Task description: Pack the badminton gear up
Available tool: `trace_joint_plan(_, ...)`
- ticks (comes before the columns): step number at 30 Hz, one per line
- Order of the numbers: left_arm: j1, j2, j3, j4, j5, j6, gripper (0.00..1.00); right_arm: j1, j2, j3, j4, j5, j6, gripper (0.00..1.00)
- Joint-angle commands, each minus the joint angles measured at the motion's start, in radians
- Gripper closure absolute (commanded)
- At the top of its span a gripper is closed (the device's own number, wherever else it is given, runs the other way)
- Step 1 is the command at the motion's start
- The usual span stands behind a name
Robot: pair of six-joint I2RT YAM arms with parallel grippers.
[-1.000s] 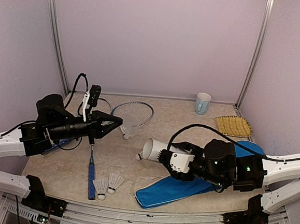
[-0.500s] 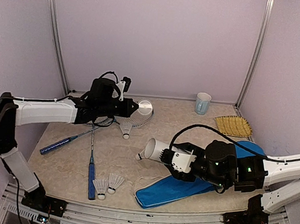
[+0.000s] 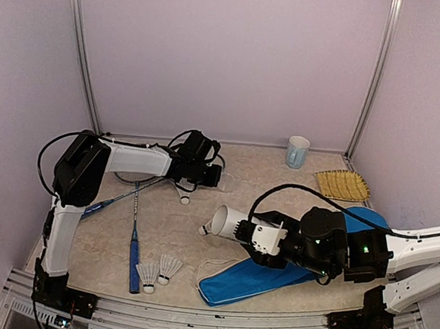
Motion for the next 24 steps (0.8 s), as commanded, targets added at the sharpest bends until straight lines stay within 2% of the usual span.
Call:
trace_joint_plan(1,0.003,0.076,0.098,-0.071,0.016,0.031,1.00,0.014,0.003,0.046,-0.026,0.000,0.004,0.68)
trace_joint_plan(8,0.022,0.102,0.136,-0.106,0.094,0.039,0.98,0.014,0.015,0.066,-0.057,0.018,0.013,0.72)
trace_joint_plan(12,0.060,0.006,0.068,-0.091,0.123,0.049,0.67,0.014,-0.004,0.063,-0.055,0.009,0.017,0.71)
trace_joint_plan(16,0.116,-0.144,-0.075,-0.050,0.159,0.081,0.52,0.014,-0.023,0.058,-0.058,-0.019,0.022,0.70)
trace_joint_plan(20,0.197,-0.233,-0.171,-0.023,0.188,0.107,0.45,0.014,-0.025,0.057,-0.055,-0.037,0.028,0.70)
trace_joint_plan(24,0.243,-0.230,-0.181,-0.045,0.218,0.157,0.41,0.014,-0.023,0.055,-0.051,-0.059,0.030,0.70)
